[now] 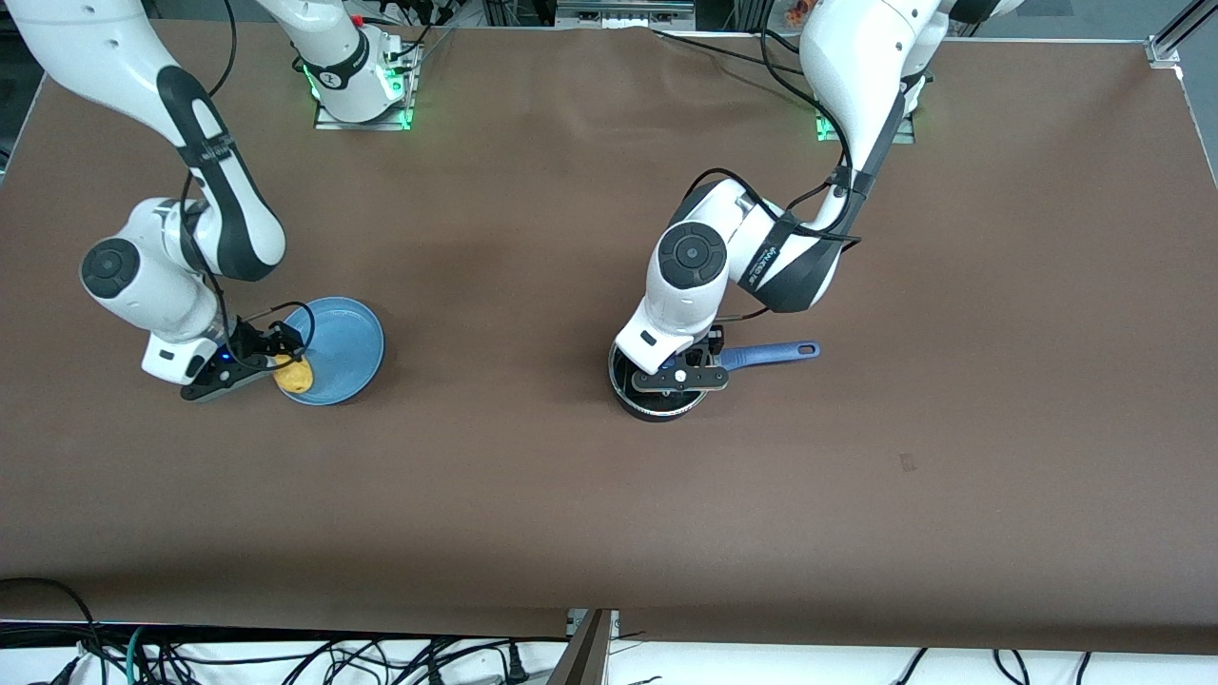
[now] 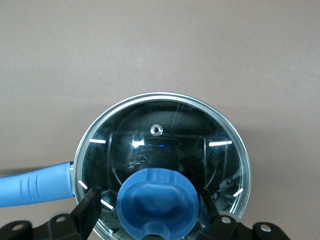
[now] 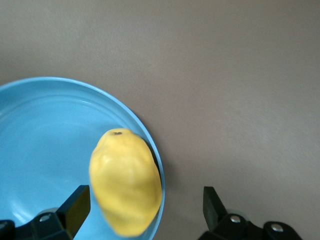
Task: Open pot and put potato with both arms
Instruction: 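Grasp the yellow potato with the right gripper while the left gripper holds the knob, then lift the potato with the right gripper while the left gripper moves the lid aside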
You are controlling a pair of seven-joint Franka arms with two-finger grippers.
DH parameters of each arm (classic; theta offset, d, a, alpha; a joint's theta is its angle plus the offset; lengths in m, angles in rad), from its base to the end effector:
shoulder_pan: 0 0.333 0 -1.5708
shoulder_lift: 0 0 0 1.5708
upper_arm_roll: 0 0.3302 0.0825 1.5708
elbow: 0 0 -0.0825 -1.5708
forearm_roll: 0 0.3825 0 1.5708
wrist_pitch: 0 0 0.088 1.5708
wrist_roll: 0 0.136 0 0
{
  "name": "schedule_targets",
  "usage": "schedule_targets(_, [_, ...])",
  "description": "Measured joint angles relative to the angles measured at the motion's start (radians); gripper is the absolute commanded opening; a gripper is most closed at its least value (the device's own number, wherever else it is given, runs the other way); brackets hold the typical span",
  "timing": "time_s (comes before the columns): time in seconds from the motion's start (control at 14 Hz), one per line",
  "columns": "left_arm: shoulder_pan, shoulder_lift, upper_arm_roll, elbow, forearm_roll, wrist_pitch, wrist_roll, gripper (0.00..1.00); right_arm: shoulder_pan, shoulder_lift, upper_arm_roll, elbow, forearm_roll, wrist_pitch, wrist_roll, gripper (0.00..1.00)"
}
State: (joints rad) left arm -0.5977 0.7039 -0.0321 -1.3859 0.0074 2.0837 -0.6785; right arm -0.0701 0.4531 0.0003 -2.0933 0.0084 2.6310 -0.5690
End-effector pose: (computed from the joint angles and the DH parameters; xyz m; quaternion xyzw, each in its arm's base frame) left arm 0.5984 -0.4299 0.2769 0.9996 0.0263 -0.0066 0.0039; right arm 0.5992 -0.0420 0.1952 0.9690 0.2433 0.0409 0.0111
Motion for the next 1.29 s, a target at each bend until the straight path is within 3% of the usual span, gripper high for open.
schedule_targets(0.21, [0.000,0.000,-0.001,0.001,0.000,0.004,0.000,0.72,0.016,0.004,0.003,0.012,0.000,0.003,-0.004,0.99])
schedule_targets(0.29, [-0.001,0.000,-0.001,0.001,0.000,0.006,0.000,0.69,0.020,0.004,0.003,0.013,0.000,0.003,-0.004,0.94])
schedule_targets(0.5, [-0.001,0.001,-0.003,0.002,0.000,0.013,0.000,0.49,0.021,0.006,0.003,0.013,0.000,0.003,-0.004,0.86])
schedule_targets(0.86, [-0.001,0.000,-0.002,0.003,0.000,0.015,0.000,0.44,0.021,0.012,0.002,0.013,0.001,0.002,0.025,0.40])
schedule_targets(1.29, [0.045,-0.079,0.007,0.012,0.000,-0.039,0.054,0.44,0.021,0.011,0.012,0.018,0.002,-0.010,0.087,0.38])
